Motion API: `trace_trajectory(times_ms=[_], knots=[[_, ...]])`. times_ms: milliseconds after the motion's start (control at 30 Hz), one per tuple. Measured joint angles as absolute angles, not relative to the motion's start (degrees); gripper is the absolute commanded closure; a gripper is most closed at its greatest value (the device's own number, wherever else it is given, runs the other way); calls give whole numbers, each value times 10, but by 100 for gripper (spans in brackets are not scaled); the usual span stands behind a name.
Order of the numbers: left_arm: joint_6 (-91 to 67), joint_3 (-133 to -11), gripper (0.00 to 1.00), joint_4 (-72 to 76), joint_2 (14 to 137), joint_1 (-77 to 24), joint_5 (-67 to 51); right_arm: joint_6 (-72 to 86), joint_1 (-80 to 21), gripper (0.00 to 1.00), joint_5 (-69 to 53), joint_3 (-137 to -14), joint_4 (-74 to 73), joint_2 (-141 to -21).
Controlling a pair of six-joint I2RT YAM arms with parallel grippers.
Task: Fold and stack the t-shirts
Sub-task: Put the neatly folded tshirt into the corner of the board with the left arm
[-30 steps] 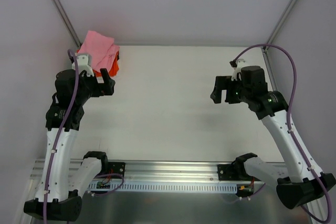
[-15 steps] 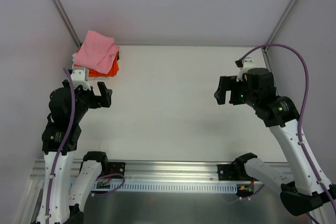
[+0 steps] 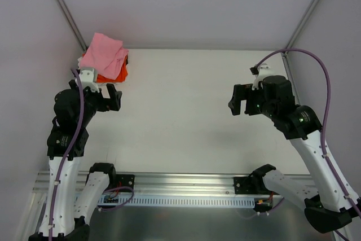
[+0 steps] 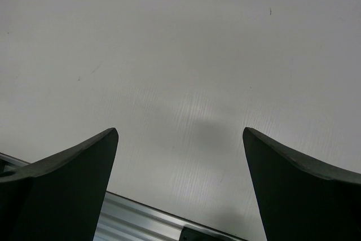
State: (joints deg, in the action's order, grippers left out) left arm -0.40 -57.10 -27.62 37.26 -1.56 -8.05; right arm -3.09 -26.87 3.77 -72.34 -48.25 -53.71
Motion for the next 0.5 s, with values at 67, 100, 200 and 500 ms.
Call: trace_trajectory(times_ms=[67, 100, 200, 500], knots=[[-4, -571, 1, -272, 379, -16, -86, -30, -271, 0, 41, -719, -483, -533], [-4, -571, 1, -271, 382, -16, -88, -29, -273, 0, 42, -716, -483, -530], [-4, -571, 1, -267, 390, -16, -90, -27, -274, 1, 46, -712, -483, -527], [-8, -571, 1, -254, 402, -16, -90, -26, -276, 1, 53, -710, -482, -525]])
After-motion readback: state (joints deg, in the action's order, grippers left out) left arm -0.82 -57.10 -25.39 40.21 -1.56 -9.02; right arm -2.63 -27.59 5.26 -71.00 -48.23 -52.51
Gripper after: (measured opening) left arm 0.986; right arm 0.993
